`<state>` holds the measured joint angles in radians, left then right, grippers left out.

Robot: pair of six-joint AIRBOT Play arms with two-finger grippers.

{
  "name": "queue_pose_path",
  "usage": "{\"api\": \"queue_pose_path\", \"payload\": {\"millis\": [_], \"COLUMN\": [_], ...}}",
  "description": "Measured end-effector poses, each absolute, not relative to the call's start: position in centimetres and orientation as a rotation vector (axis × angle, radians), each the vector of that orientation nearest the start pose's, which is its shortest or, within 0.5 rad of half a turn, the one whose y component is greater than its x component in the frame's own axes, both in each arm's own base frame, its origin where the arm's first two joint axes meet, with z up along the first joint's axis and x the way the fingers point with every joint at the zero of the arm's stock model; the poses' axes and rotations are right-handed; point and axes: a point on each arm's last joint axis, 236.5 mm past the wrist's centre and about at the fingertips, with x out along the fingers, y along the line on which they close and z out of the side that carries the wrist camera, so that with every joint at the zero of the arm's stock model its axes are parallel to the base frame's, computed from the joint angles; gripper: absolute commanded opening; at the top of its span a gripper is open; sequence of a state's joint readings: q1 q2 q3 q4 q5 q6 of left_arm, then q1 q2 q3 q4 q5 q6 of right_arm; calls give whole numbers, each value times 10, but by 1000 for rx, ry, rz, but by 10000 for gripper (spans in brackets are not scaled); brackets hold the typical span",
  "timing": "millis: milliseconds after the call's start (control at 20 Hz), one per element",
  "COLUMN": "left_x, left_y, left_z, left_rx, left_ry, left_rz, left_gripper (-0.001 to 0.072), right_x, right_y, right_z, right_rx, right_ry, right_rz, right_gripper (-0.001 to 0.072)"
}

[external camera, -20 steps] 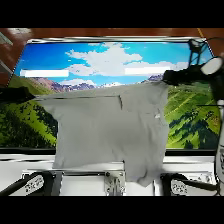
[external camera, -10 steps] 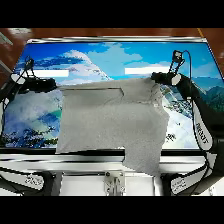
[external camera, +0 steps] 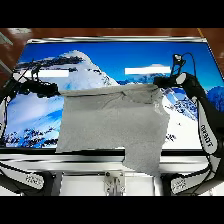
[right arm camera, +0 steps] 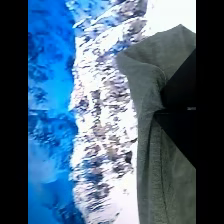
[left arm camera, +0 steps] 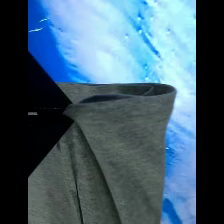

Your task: Fold the shirts.

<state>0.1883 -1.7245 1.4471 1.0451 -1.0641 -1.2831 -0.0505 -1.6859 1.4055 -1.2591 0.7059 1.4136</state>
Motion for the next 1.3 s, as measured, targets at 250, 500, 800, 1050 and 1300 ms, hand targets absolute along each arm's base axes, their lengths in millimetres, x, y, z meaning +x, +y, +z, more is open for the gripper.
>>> {"api": "queue_pose_path", "payload": {"millis": [250,500,800,1050,1300], "left_x": [455,439,417,405,409], "left_y": [-25,-25,-21,-24,-16], "left_z": [-71,-83,-89,-104,-93], "left_rx": [-447,-478,-481,-496,-505], "left_ry": [1398,1492,1598,1673,1662], "left_rz": [-269,-229,-199,-178,-166], "left_gripper": [37,37,37,147,492], "right_x": [477,443,423,419,420], "right_y": [13,27,29,25,18], "right_z": [-70,-98,-108,-110,-93], "right_rx": [257,337,353,355,338], "right_ry": [1282,1465,1565,1582,1553], "right_rz": [99,96,69,34,43], "right_gripper": [61,61,61,95,574]}}
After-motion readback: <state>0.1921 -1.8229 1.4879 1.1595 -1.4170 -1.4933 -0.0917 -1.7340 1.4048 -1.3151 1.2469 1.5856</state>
